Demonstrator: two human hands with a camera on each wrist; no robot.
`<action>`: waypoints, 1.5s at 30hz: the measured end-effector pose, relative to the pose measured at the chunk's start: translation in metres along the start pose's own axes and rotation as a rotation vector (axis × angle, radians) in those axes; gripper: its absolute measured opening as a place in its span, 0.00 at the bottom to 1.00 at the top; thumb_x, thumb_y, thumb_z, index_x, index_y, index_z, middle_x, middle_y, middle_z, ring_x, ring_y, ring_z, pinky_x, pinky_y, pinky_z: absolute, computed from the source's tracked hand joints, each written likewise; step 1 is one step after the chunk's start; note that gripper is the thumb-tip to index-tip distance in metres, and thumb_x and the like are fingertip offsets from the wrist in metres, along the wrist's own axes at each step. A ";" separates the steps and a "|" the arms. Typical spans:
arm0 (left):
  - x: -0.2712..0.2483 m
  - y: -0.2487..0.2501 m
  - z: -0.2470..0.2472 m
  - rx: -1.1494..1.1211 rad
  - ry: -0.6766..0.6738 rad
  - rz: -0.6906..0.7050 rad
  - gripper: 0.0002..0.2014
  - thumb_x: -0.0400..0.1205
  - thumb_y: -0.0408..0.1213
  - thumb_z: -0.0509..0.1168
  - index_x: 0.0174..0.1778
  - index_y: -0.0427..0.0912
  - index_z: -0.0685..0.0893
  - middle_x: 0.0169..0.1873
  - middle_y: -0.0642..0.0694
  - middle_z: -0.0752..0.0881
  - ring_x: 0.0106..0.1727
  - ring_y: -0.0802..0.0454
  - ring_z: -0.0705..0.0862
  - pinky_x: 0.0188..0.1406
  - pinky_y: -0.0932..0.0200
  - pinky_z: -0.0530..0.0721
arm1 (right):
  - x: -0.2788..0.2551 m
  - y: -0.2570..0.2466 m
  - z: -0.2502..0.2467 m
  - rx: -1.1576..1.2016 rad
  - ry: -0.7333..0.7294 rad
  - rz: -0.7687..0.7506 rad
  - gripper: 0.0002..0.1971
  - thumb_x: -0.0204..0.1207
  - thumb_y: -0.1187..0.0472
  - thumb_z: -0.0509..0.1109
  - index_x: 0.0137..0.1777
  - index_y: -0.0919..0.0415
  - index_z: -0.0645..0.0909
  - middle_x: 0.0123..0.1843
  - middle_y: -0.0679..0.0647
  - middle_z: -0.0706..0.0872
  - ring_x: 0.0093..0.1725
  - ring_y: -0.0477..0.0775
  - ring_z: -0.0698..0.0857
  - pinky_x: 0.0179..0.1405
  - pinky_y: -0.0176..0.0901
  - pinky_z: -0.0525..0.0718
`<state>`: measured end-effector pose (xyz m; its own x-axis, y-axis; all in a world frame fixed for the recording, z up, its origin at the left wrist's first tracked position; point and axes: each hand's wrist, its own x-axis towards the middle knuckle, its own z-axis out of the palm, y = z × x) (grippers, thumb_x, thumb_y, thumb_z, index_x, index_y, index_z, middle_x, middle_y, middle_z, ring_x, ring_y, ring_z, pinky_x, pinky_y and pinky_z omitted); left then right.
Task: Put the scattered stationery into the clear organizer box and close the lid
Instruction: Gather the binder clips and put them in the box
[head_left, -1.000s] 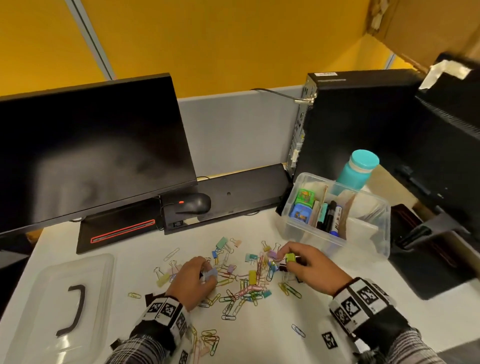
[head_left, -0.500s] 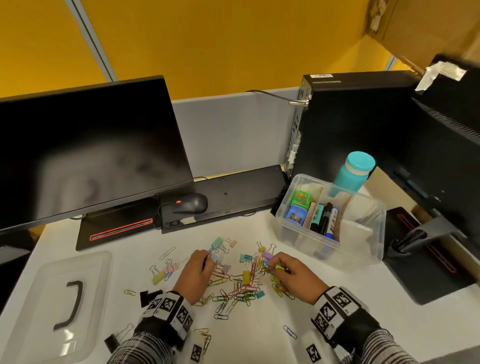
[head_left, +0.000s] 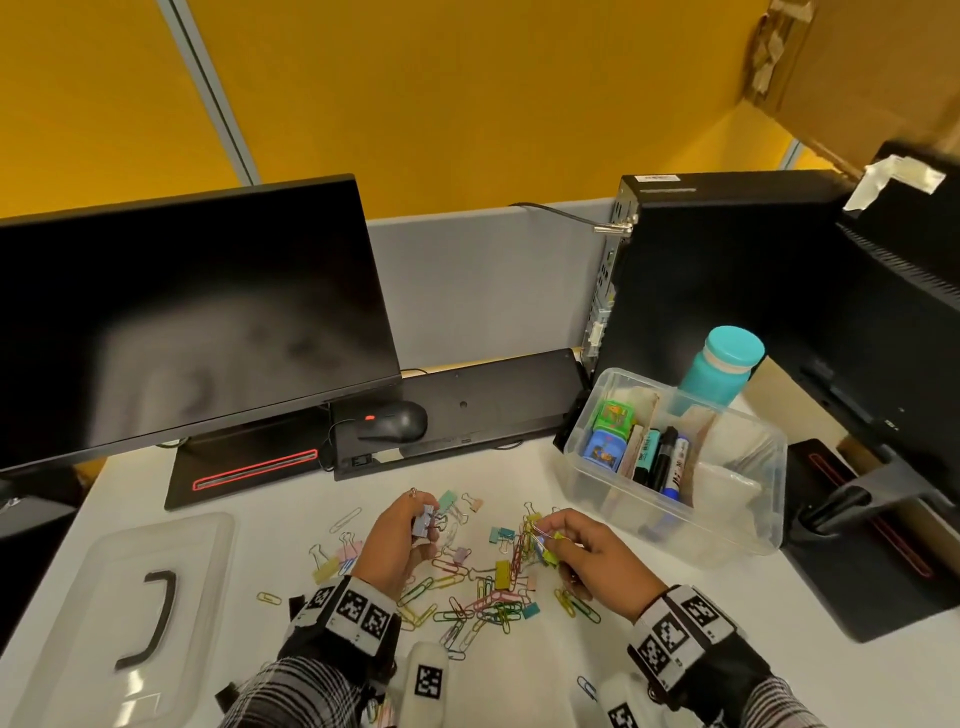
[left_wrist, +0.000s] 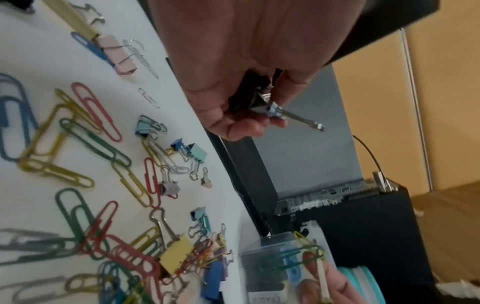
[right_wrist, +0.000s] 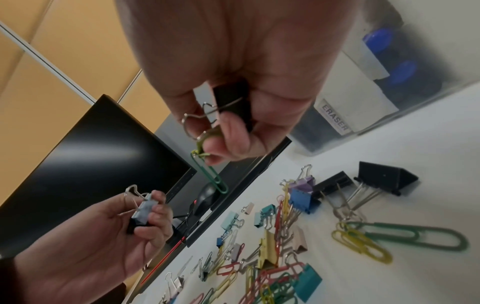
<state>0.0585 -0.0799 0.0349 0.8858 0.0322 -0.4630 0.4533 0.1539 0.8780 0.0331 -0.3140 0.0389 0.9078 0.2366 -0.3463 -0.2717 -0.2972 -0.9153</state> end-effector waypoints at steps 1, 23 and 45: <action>0.000 0.002 0.002 -0.027 -0.001 -0.022 0.11 0.83 0.34 0.54 0.36 0.40 0.78 0.26 0.46 0.73 0.26 0.54 0.72 0.30 0.58 0.71 | 0.001 0.000 0.001 -0.003 0.003 -0.009 0.08 0.83 0.67 0.59 0.57 0.61 0.78 0.22 0.41 0.80 0.19 0.39 0.73 0.21 0.28 0.71; -0.009 0.006 0.024 0.888 -0.294 0.597 0.07 0.84 0.46 0.59 0.45 0.50 0.80 0.37 0.59 0.80 0.40 0.64 0.79 0.44 0.65 0.77 | 0.022 0.031 0.018 -0.210 0.120 0.034 0.06 0.80 0.63 0.63 0.44 0.52 0.75 0.52 0.50 0.84 0.26 0.34 0.76 0.27 0.26 0.72; 0.009 -0.025 -0.003 1.255 -0.368 0.255 0.13 0.85 0.52 0.55 0.38 0.52 0.75 0.35 0.54 0.80 0.37 0.56 0.78 0.35 0.64 0.73 | -0.017 0.023 -0.126 -0.802 0.785 -0.031 0.10 0.79 0.59 0.56 0.43 0.60 0.78 0.43 0.57 0.82 0.41 0.54 0.77 0.42 0.47 0.77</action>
<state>0.0546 -0.0804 0.0081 0.8442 -0.3736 -0.3845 -0.1205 -0.8310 0.5430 0.0513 -0.4417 0.0499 0.9373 -0.3099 0.1595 -0.2179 -0.8781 -0.4260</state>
